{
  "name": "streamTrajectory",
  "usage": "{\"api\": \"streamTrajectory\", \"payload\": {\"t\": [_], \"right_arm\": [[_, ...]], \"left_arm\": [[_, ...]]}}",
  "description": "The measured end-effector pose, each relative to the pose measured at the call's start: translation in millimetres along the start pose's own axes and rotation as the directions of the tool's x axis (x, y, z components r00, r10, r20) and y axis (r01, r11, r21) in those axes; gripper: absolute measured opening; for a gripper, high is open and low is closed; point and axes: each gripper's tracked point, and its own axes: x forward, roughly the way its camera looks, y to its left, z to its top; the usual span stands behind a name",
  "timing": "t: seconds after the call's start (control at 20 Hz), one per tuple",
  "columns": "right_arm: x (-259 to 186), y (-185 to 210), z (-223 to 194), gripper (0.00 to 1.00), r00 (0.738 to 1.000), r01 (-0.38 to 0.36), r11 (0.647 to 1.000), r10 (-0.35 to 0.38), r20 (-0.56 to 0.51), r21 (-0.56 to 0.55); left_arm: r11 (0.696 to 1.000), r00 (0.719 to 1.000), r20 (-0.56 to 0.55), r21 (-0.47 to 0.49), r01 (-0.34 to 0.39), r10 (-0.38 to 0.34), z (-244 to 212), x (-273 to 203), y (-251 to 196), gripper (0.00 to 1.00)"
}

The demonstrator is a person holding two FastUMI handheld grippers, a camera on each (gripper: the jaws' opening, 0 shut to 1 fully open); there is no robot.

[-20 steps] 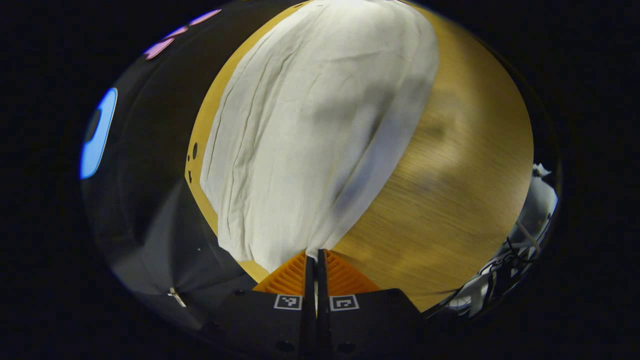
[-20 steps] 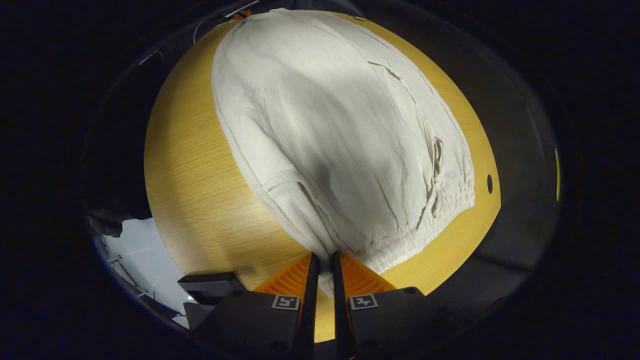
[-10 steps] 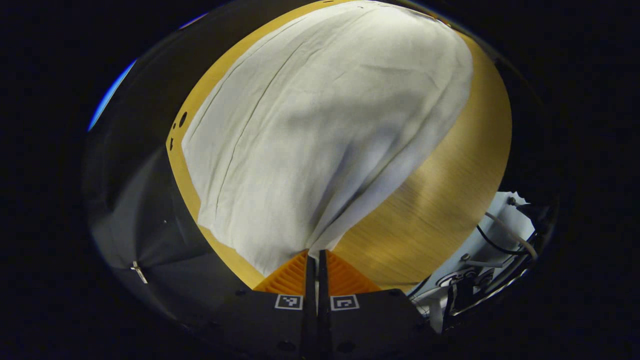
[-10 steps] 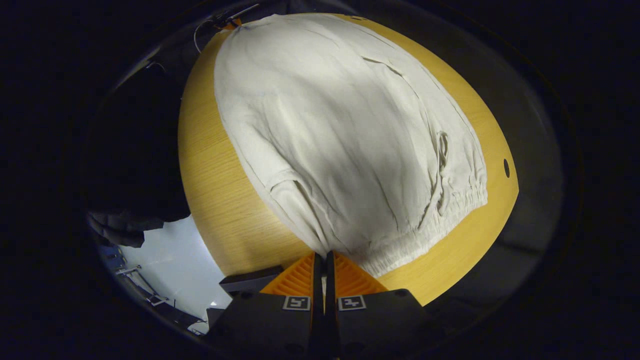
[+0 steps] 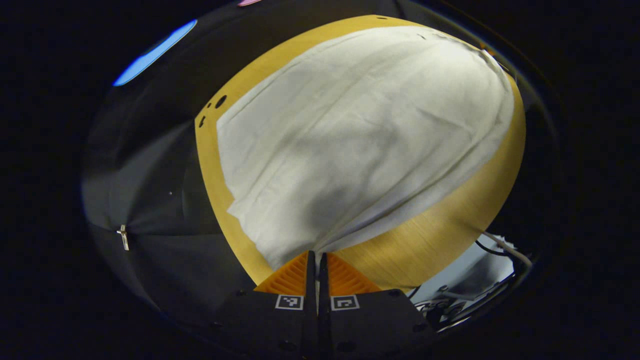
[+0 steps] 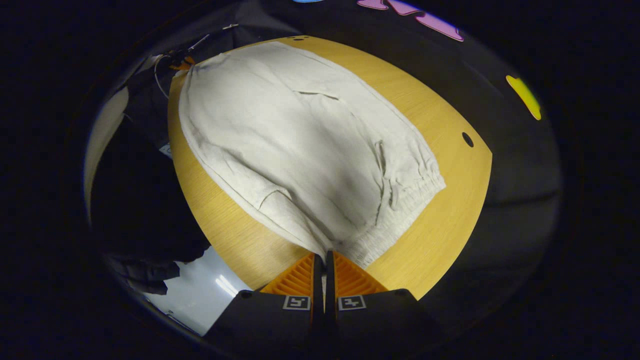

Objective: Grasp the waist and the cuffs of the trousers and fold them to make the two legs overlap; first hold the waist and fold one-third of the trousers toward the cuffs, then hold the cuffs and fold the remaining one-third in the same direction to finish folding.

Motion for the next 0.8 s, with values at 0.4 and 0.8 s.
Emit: {"api": "streamTrajectory", "payload": {"t": [0.4, 0.8], "right_arm": [[-20, -72, 71, 0.05, 0.971, 0.148, 0.959, -0.187, 0.147, 0.242], [11, -129, 111, 0.05, 0.955, 0.173, 0.915, -0.246, 0.165, 0.364]], "left_arm": [[0.98, 0.99, 0.094, -0.183, -0.082, 0.101, 85, -1, 68, 0.06], [0.925, 0.988, 0.084, -0.369, -0.092, 0.132, 144, 50, 116, 0.06]]}}
